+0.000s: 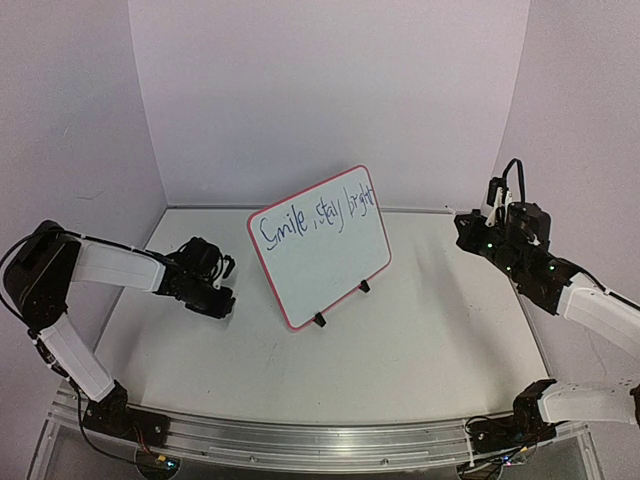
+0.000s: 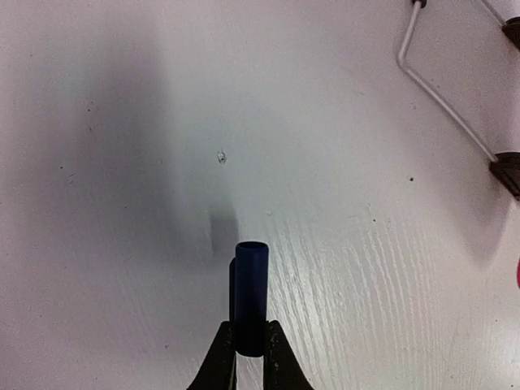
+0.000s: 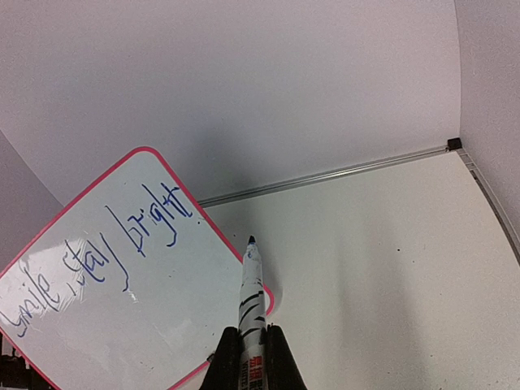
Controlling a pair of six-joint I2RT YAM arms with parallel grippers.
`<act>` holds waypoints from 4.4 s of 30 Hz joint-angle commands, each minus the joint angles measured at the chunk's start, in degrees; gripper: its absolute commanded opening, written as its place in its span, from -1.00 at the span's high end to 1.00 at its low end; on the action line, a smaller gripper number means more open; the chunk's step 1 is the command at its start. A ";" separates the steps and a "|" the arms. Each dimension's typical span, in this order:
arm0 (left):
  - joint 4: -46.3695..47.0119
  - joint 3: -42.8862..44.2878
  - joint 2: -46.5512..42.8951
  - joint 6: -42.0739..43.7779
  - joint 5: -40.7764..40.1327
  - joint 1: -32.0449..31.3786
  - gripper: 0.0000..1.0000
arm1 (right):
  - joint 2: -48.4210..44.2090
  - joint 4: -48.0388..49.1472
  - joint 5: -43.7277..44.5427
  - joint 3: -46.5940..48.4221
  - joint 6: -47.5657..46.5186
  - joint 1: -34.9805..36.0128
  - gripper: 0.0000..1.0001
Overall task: Write a sentence on the whiteboard
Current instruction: Pick up the pen cap from the center of the board, then insert the whiteboard marker without the cap into the pen cap.
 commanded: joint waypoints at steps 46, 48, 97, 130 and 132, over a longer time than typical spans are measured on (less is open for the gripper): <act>-32.54 30.72 -17.90 24.39 39.09 -18.15 1.00 | 26.88 -31.94 -75.45 37.66 -7.94 5.77 1.00; -32.13 30.86 -16.89 24.78 39.58 -18.40 1.00 | 28.09 -31.97 -76.30 37.76 -7.93 6.99 1.00; -30.43 31.43 -13.03 25.84 38.01 -18.73 1.00 | 36.14 -36.89 -77.75 39.63 -12.49 16.05 1.00; -23.72 31.40 -10.65 20.69 37.54 -18.78 1.00 | 43.37 -37.42 -74.03 43.70 -13.72 19.71 1.00; -21.94 30.85 -10.74 20.02 37.29 -18.74 1.00 | 43.89 -37.42 -74.41 43.77 -13.82 20.20 1.00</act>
